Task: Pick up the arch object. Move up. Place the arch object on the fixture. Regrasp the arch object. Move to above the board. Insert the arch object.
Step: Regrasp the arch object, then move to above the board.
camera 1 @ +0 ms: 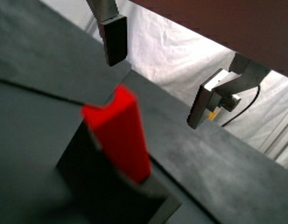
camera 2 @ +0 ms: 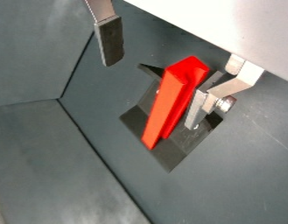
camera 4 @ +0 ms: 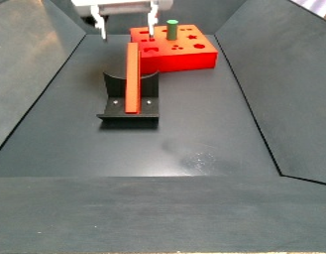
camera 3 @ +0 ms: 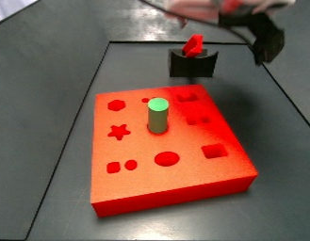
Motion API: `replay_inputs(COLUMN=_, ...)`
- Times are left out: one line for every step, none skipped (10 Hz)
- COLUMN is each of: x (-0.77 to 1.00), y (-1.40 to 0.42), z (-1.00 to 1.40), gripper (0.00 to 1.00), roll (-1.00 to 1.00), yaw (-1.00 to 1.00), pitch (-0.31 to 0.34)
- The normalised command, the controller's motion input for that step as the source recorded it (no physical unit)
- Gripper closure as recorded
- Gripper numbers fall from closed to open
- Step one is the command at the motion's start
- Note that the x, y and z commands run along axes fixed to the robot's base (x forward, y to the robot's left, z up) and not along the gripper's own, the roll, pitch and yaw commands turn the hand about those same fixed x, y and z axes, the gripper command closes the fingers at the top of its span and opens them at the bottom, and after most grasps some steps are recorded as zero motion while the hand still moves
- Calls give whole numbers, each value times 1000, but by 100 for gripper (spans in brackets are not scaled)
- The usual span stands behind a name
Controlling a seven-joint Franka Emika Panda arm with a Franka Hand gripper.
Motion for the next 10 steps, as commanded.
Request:
replay_inputs(x=75, y=31, z=-1000, gripper=0, roll=60, yaw=-64, pitch=-95)
replay_inputs(x=63, y=21, z=-787, gripper=0, roll=56, yaw=-70, pitch=-66)
replay_inputs(x=59, y=15, z=-672, gripper=0, roll=54, yaw=-70, pitch=-53)
replay_inputs(x=55, y=7, z=-388, gripper=0, roll=52, yaw=-60, pitch=-16)
replay_inputs(x=54, y=7, z=-280, gripper=0, roll=54, yaw=-53, pitch=-1)
replay_inputs(x=0, y=0, z=0, gripper=100, roll=0, yaw=0, pitch=0)
replay_inputs(x=58, y=36, z=1000, gripper=100, roll=32, yaw=-128, pitch=-30)
replay_inputs(x=56, y=36, z=1000, gripper=100, roll=28, yaw=-130, pitch=-28)
replay_inputs(x=48, y=35, z=1000, gripper=100, roll=22, yaw=-123, pitch=-8)
replay_inputs(x=42, y=33, z=1000, gripper=100, roll=11, yaw=-109, pitch=12)
